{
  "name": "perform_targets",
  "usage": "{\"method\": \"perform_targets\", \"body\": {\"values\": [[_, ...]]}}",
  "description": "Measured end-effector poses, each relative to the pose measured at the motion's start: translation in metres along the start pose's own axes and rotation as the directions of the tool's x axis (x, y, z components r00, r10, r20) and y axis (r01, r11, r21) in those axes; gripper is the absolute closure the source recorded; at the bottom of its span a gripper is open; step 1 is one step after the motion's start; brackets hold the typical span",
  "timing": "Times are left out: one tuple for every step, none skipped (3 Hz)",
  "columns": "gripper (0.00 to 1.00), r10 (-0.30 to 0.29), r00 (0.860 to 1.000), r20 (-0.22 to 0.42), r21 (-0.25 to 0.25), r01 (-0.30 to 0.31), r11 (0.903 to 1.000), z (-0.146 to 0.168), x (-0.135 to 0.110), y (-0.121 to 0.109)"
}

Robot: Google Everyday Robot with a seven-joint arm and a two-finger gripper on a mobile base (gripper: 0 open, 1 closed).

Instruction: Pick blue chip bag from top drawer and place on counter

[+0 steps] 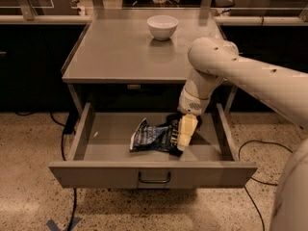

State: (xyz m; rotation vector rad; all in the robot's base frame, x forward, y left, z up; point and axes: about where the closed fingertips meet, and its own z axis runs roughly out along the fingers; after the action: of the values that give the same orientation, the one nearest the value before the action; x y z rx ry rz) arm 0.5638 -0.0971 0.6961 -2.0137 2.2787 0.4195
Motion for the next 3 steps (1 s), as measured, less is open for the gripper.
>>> {"method": "perform_targets", "body": {"values": [[0.0, 0.007, 0.999, 0.042, 0.013, -0.008, 0.9999, 0.025, 0.007, 0.008], [0.0, 0.008, 0.999, 0.042, 0.014, -0.009, 0.9999, 0.025, 0.007, 0.008], [0.0, 0.025, 0.996, 0.089, 0.098, -0.033, 0.9946, 0.039, 0.014, 0.023]]}}
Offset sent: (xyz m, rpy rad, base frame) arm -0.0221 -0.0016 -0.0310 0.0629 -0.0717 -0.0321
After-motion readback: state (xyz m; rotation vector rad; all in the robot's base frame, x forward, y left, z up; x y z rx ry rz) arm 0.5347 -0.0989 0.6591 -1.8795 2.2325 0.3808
